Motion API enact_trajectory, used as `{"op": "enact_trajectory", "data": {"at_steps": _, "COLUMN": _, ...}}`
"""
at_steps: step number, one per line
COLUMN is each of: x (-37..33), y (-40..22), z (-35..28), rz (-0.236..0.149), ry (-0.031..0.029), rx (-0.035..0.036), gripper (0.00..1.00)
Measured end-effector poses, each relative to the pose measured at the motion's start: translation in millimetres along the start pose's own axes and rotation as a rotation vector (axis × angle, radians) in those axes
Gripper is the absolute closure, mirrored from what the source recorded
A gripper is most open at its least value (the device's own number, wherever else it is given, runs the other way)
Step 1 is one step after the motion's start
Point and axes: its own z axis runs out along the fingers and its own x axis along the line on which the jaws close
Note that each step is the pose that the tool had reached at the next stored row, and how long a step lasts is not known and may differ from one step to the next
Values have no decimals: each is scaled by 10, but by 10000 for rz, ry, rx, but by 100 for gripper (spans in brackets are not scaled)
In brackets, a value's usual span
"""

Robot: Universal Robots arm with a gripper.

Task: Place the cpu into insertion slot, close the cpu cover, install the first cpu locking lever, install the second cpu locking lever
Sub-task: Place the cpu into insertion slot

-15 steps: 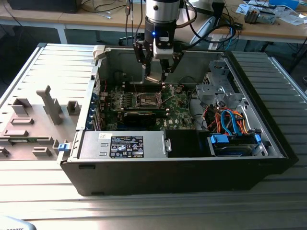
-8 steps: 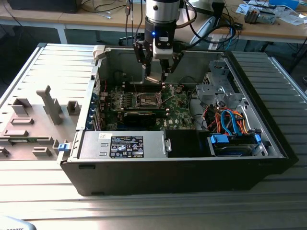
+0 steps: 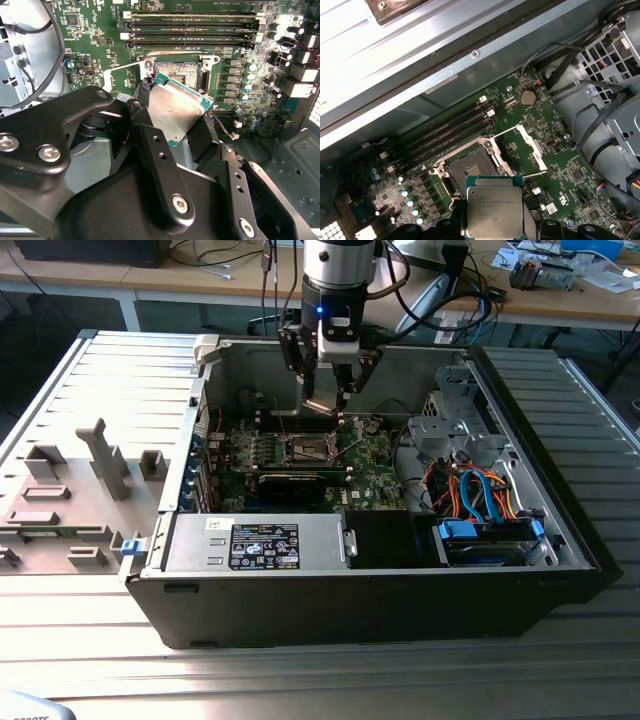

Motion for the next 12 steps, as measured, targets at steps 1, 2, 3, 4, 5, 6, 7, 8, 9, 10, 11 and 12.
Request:
{"op": "enact_trajectory", "data": {"at_steps": 1, "x": 0, "y": 0, "z": 0, "rz": 13, "ry": -1, "rx": 2, "gripper": 45}}
{"op": "enact_trajectory", "data": {"at_steps": 2, "x": 0, "y": 0, "z": 0, "rz": 32, "ry": -3, "rx": 5, "gripper": 45}}
{"op": "enact_trajectory", "data": {"at_steps": 3, "x": 0, "y": 0, "z": 1, "rz": 54, "ry": -4, "rx": 9, "gripper": 45}}
{"op": "enact_trajectory", "data": {"at_steps": 4, "x": 0, "y": 0, "z": 1, "rz": 74, "ry": -6, "rx": 12, "gripper": 45}}
{"op": "enact_trajectory", "data": {"at_steps": 5, "x": 0, "y": 0, "z": 1, "rz": 98, "ry": -8, "rx": 15, "gripper": 45}}
{"op": "enact_trajectory", "data": {"at_steps": 6, "x": 0, "y": 0, "z": 2, "rz": 115, "ry": -9, "rx": 18, "gripper": 45}}
{"op": "enact_trajectory", "data": {"at_steps": 7, "x": 0, "y": 0, "z": 2, "rz": 128, "ry": -10, "rx": 19, "gripper": 45}}
{"op": "enact_trajectory", "data": {"at_steps": 8, "x": 0, "y": 0, "z": 2, "rz": 143, "ry": -11, "rx": 22, "gripper": 45}}
{"op": "enact_trajectory", "data": {"at_steps": 9, "x": 0, "y": 0, "z": 2, "rz": 156, "ry": -11, "rx": 23, "gripper": 45}}
{"op": "enact_trajectory", "data": {"at_steps": 10, "x": 0, "y": 0, "z": 3, "rz": 190, "ry": -14, "rx": 27, "gripper": 45}}
{"op": "enact_trajectory", "data": {"at_steps": 11, "x": 0, "y": 0, "z": 3, "rz": 210, "ry": -15, "rx": 30, "gripper": 45}}
{"op": "enact_trajectory", "data": {"at_steps": 12, "x": 0, "y": 0, "z": 4, "rz": 237, "ry": -17, "rx": 34, "gripper": 45}}
